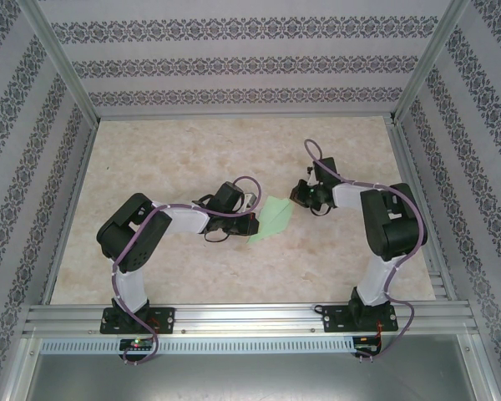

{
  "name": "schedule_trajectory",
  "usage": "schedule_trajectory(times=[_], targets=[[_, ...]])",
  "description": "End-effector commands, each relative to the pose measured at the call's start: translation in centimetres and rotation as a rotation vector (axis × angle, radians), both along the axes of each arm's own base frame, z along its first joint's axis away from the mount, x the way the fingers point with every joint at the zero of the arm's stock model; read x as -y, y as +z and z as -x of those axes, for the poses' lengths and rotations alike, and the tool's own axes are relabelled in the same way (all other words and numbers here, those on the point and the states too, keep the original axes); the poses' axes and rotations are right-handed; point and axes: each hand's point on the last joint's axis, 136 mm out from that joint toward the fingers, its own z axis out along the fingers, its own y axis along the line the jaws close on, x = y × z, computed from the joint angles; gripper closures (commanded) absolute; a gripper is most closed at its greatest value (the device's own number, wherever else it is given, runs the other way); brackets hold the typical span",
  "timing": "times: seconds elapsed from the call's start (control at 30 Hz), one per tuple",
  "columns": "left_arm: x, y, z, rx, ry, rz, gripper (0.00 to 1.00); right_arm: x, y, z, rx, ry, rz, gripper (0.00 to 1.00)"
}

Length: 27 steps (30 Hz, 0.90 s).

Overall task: Fold a paper plane with a square sheet of paper (pick it up from the middle)
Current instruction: Fourth fold the wing at the center of the table.

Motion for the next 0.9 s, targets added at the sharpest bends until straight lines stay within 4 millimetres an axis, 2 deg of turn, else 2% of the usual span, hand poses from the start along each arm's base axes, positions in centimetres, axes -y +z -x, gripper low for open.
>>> schedule_trajectory(times=[0.0,0.1,0.17,0.27,0.43,0.63,0.77,0.87], targets=[[-2.9,-4.9,3.6,-0.147,-0.015,-0.167,1.00,0.8,1.9,-1.4,0.062,-0.019,0.042,1.00],[-2.9,-4.8,3.5,-0.144,-0.013,-0.165,1.00,-0.3,4.2,-0.5,0.100,0.007,0.002,1.00],[-2.8,-4.8,3.5,-0.142,-0.014,-0.163,1.00,-1.4,5.3,0.7,0.116,0.026,-0.026,1.00],[-2.6,-4.6,3.3,-0.138,-0.012,-0.158,1.00,-3.8,5.9,2.8,0.110,0.075,-0.085,1.00],[-2.5,-4.5,3.1,-0.131,-0.010,-0.154,1.00,-7.5,4.4,5.7,0.042,0.140,-0.150,1.00],[-2.4,-4.4,3.0,-0.128,-0.010,-0.146,1.00,-10.1,2.1,7.3,-0.028,0.205,-0.198,1.00],[-1.9,-3.6,2.8,-0.115,-0.018,-0.121,1.00,-10.6,0.5,7.8,-0.074,0.220,-0.205,1.00],[-1.0,-1.9,2.4,-0.093,-0.041,-0.078,1.00,-10.0,-0.8,8.3,-0.109,0.213,-0.171,1.00]])
